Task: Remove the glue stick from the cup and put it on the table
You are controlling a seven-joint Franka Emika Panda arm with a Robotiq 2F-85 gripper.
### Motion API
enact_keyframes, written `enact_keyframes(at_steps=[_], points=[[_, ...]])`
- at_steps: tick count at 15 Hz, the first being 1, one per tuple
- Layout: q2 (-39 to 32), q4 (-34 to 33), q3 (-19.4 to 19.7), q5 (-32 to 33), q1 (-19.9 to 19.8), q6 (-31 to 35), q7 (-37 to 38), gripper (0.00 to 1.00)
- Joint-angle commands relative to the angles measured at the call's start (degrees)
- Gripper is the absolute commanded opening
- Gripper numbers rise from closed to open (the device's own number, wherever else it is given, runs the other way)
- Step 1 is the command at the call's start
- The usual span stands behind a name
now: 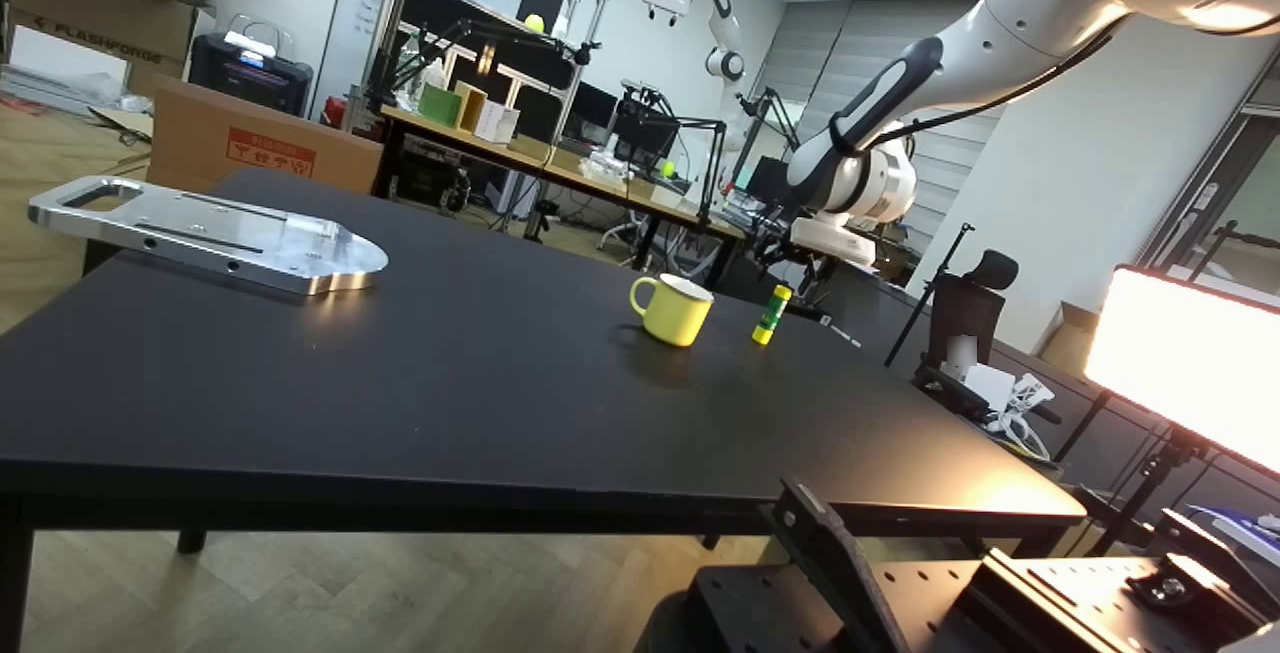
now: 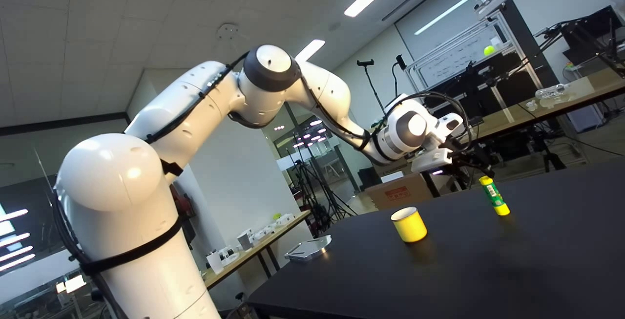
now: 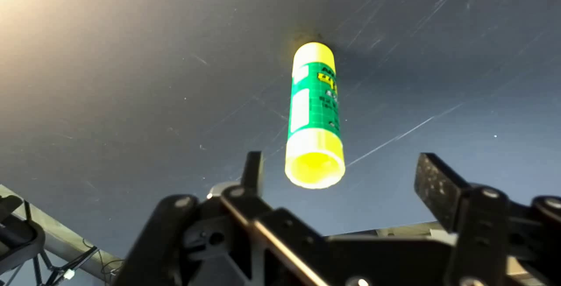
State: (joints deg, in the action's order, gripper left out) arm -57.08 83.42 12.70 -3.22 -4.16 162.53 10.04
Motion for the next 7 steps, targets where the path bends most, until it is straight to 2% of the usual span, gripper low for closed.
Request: enact_keyframes(at_steps=[1,4,5,7], points=[[5.1,5.3,2.5,1.8,2.7,0.6,1.5,1.0],[8.7,9.0,4.5,4.0,4.9,-1.1,0.7,1.0],[4.1,3.3,2.6,2.9,2.6,-0.3,0.6,1.0],[6.0,5.4,3.1,3.6,3.4,-0.6,0.6,1.0]])
